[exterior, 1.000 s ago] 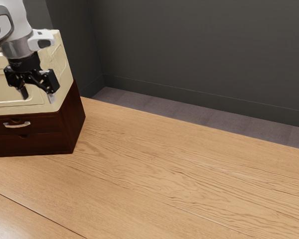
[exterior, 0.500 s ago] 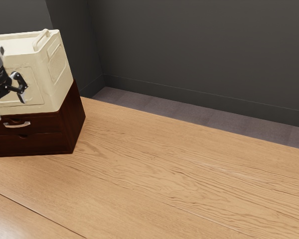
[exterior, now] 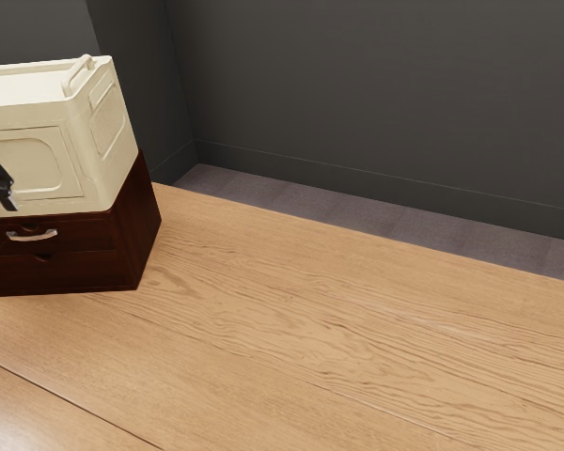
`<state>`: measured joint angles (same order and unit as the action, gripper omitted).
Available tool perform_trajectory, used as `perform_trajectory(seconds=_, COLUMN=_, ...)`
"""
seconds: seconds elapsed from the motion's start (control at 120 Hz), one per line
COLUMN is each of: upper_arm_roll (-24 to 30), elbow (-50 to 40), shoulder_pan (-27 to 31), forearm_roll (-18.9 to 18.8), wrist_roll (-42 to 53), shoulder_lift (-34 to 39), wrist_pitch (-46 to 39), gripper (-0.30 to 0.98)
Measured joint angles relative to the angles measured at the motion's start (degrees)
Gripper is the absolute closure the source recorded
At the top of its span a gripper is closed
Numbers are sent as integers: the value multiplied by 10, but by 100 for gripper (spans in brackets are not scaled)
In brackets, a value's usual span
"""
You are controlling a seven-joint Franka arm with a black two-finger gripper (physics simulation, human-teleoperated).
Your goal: Pull the drawer handle with one arm to open the drawer
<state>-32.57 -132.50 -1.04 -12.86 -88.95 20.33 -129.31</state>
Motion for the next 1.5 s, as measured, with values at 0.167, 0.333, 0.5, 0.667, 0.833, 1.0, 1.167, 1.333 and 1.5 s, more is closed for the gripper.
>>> perform_trajectory(seconds=0.167, upper_arm_roll=-10, elbow=-11, shoulder_pan=0, forearm_roll=-44, wrist_roll=-39, shoulder_lift=-18, wrist_pitch=-54, gripper=0)
perform_trajectory(seconds=0.333, upper_arm_roll=-14, elbow=-31, shoulder_pan=0, forearm_roll=-56, wrist_roll=-64, shoulder_lift=-38, wrist_pitch=-103, gripper=0)
perform_trajectory(seconds=0.5, upper_arm_roll=-31, elbow=-48, shoulder_pan=0, forearm_roll=-59, wrist_roll=-81, shoulder_lift=-58, wrist_pitch=-148, gripper=0)
perform_trajectory(seconds=0.667, upper_arm_roll=-34, elbow=-49, shoulder_pan=1, forearm_roll=-60, wrist_roll=-94, shoulder_lift=-85, wrist_pitch=-193, gripper=0)
perform_trajectory(seconds=0.833, upper_arm_roll=-41, elbow=-49, shoulder_pan=3, forearm_roll=-60, wrist_roll=-103, shoulder_lift=-105, wrist_pitch=-232, gripper=1)
perform_trajectory(seconds=1.0, upper_arm_roll=-43, elbow=-49, shoulder_pan=3, forearm_roll=-60, wrist_roll=-110, shoulder_lift=-121, wrist_pitch=-254, gripper=1)
perform_trajectory(seconds=1.167, upper_arm_roll=-43, elbow=-49, shoulder_pan=3, forearm_roll=-59, wrist_roll=-116, shoulder_lift=-135, wrist_pitch=-267, gripper=1)
perform_trajectory(seconds=1.333, upper_arm_roll=-43, elbow=-50, shoulder_pan=3, forearm_roll=-58, wrist_roll=-121, shoulder_lift=-145, wrist_pitch=-273, gripper=1)
perform_trajectory(seconds=1.5, upper_arm_roll=-43, elbow=-50, shoulder_pan=3, forearm_roll=-57, wrist_roll=-124, shoulder_lift=-158, wrist_pitch=-278, gripper=1)
